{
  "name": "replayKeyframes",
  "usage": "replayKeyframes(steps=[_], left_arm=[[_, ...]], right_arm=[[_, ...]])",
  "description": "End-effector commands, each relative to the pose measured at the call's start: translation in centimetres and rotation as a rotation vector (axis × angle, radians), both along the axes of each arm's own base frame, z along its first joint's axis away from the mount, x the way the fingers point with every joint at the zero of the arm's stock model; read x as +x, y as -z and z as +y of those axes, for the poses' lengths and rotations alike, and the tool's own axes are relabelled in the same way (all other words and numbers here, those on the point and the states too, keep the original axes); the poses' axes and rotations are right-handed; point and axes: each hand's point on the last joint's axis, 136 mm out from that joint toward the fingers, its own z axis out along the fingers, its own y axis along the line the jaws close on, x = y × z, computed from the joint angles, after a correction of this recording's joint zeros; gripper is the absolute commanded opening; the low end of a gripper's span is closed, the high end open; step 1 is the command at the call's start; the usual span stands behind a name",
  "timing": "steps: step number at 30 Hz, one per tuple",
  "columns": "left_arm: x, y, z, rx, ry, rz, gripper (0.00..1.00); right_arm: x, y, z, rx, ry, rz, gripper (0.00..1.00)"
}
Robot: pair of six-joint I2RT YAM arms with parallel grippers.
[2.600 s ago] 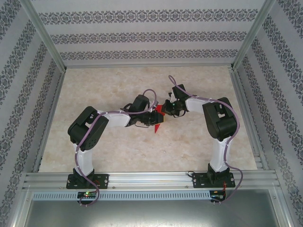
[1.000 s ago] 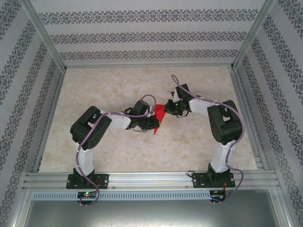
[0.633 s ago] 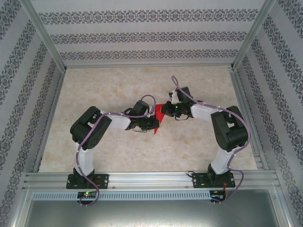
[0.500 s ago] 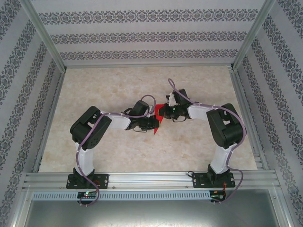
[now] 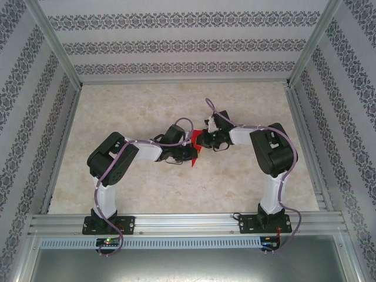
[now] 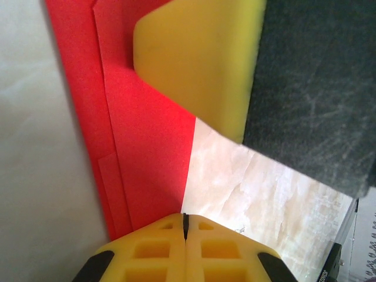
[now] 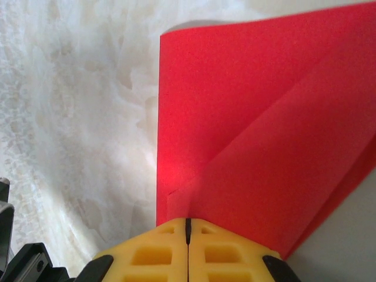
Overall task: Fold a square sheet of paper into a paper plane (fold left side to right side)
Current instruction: Fold the wing for the fifth time at the center of the table.
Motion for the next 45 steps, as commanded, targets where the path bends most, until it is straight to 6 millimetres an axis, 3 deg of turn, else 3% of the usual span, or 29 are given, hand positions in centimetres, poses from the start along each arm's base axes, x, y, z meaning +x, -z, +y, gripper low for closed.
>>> replayKeyframes(steps=[1, 28, 34, 38, 40, 42, 45], left_arm=[[-2.1, 2.7, 1.2, 0.069, 0.005, 0.087, 0.03], [-2.3, 2.7, 1.2, 0.060, 0.003, 0.084, 0.02], [-2.1, 2.4, 1.0, 0.051, 0.003, 0.076, 0.02], [-2.0, 2.1, 0.8, 0.045, 0.003, 0.069, 0.02], [-2.0, 2.0, 0.7, 0.044, 0.003, 0.066, 0.03], [-2.0, 2.0, 0.6, 0.045, 0.004, 0.065, 0.03], [-1.9, 1.9, 0.6, 0.044, 0.005, 0.062, 0.03]], right_arm=[[2.3, 1.3, -2.1, -0.075, 0.037, -0.037, 0.05], [10.2, 1.3, -8.4, -0.135, 0.163, -0.067, 0.06], [11.4, -1.2, -9.6, -0.125, 0.194, -0.127, 0.06], [10.9, -4.8, -10.1, -0.131, 0.201, -0.195, 0.07], [9.6, -5.8, -10.0, -0.119, 0.201, -0.205, 0.07], [8.0, -6.5, -9.1, -0.083, 0.186, -0.203, 0.07], [5.1, -5.9, -7.2, -0.043, 0.151, -0.159, 0.07]])
